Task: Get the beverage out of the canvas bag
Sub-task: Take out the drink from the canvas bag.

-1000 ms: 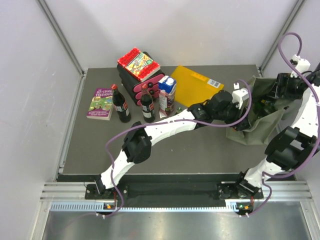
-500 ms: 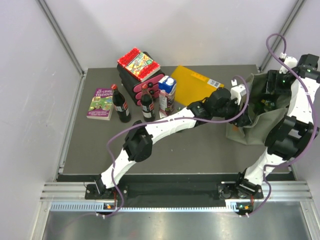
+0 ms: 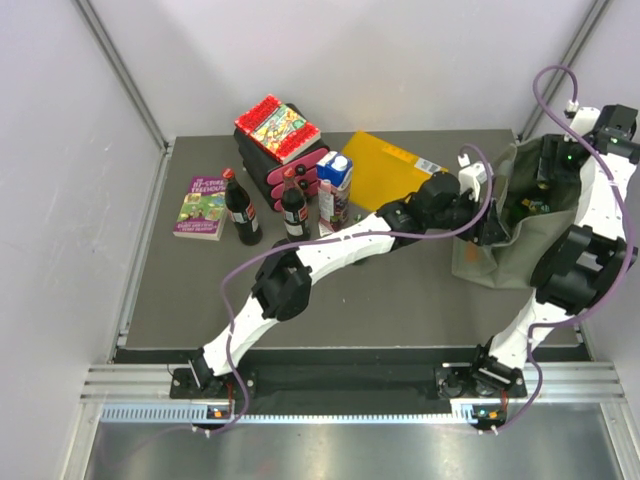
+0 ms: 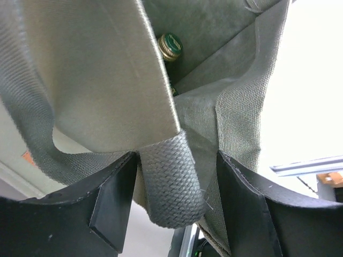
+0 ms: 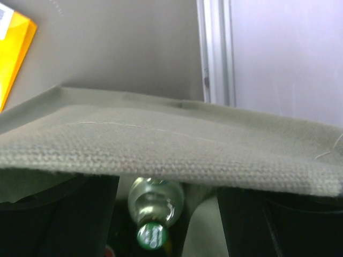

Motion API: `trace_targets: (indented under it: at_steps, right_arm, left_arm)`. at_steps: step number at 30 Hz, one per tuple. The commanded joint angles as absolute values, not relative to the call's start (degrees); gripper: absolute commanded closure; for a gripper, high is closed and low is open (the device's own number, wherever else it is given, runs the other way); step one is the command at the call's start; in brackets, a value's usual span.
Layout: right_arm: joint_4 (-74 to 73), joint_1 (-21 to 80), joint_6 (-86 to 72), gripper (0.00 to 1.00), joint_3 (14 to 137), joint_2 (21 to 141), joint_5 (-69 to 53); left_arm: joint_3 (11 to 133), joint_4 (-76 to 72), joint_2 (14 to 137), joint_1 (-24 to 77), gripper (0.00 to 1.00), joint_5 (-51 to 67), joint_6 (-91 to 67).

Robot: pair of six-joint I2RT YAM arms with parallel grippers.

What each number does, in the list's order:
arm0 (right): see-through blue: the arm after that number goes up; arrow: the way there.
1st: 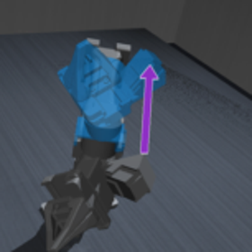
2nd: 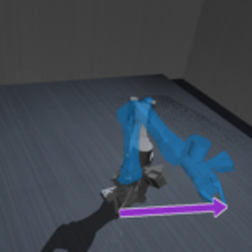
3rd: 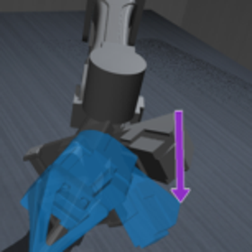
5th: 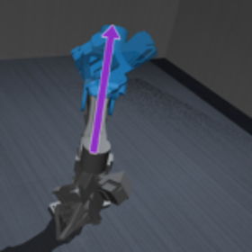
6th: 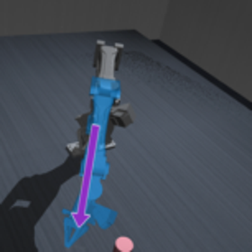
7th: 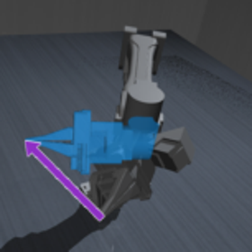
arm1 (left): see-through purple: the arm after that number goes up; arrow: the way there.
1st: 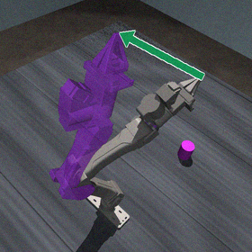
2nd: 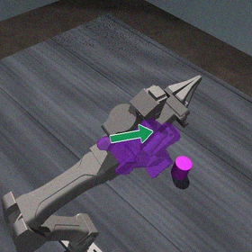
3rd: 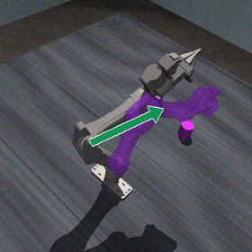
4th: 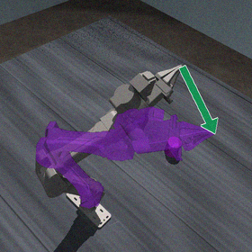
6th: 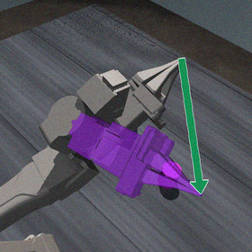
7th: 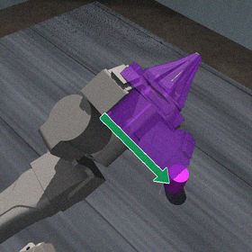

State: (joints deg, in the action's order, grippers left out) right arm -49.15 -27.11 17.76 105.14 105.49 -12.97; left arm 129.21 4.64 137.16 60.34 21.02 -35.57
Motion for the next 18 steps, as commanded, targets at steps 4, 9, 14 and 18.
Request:
trace_targets:
  at_steps: [4, 9, 14, 18]
  right_arm:
    - [-41.57, -27.86, 18.19, 0.3, 107.23, 110.03, -8.79]
    - [-41.49, -27.77, 18.63, 0.31, 106.61, 112.06, -9.75]
    - [-40.69, -27.77, 19.33, 0.34, 103.54, 112.32, -10.46]
    - [-39.29, -27.77, 19.51, 0.44, 101.61, 111.97, -11.16]
  left_arm:
    - [132.1, 6.32, 142.21, 59.5, 0.35, 19.16, -36.3]
    - [132.19, 7.29, 142.29, 59.24, 0.35, 18.81, -36.3]
    - [132.28, 8.35, 142.03, 59.06, 0.35, 18.11, -35.95]
    - [132.1, 9.4, 141.59, 58.89, 0.34, 18.11, -35.51]
